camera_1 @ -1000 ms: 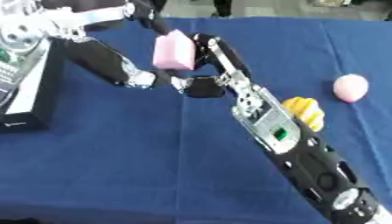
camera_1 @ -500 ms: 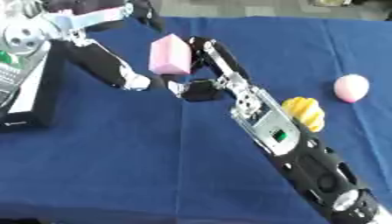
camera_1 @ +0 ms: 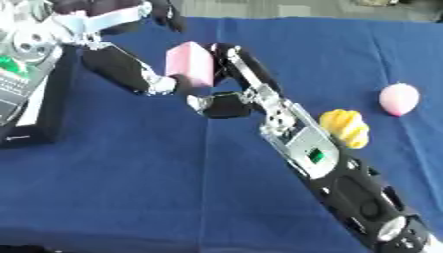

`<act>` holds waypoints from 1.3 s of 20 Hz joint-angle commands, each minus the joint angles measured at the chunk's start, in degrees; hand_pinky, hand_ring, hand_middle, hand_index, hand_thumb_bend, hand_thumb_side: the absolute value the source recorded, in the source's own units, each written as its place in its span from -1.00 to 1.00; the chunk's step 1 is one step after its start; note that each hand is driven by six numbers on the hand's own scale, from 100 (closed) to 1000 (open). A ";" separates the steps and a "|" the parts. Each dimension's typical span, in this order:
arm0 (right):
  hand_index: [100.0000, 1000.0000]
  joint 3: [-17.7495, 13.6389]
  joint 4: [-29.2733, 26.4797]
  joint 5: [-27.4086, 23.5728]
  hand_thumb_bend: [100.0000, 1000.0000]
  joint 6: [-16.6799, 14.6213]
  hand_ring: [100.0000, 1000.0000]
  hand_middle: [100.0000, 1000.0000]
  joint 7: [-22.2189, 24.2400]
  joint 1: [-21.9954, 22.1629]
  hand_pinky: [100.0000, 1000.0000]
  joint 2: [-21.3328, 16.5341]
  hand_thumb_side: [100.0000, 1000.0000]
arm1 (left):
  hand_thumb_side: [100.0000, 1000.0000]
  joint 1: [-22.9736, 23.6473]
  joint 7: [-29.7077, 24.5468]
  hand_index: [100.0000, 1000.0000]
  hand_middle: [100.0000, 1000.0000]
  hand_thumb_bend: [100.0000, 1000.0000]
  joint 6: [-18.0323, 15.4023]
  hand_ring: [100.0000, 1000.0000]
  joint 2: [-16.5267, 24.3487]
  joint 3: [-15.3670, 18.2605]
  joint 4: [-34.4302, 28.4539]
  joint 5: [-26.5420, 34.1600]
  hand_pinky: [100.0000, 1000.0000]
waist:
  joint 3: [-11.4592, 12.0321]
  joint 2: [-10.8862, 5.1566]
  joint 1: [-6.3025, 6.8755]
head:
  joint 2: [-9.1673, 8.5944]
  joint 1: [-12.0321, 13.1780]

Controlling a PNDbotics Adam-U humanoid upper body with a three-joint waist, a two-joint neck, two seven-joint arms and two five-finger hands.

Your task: Pick up the objects with one hand, pass them to the other hand, and then place them into the box on the other side of the table.

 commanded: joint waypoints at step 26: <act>-0.17 0.22 -3.61 -0.96 -0.94 -0.21 0.06 -0.12 0.45 -0.94 0.03 -1.09 -1.00 | -0.39 -0.46 3.56 0.57 0.39 -0.47 -0.28 0.56 -1.32 -0.45 3.36 -1.67 0.67 | -0.30 -0.61 0.36 | 0.32 0.55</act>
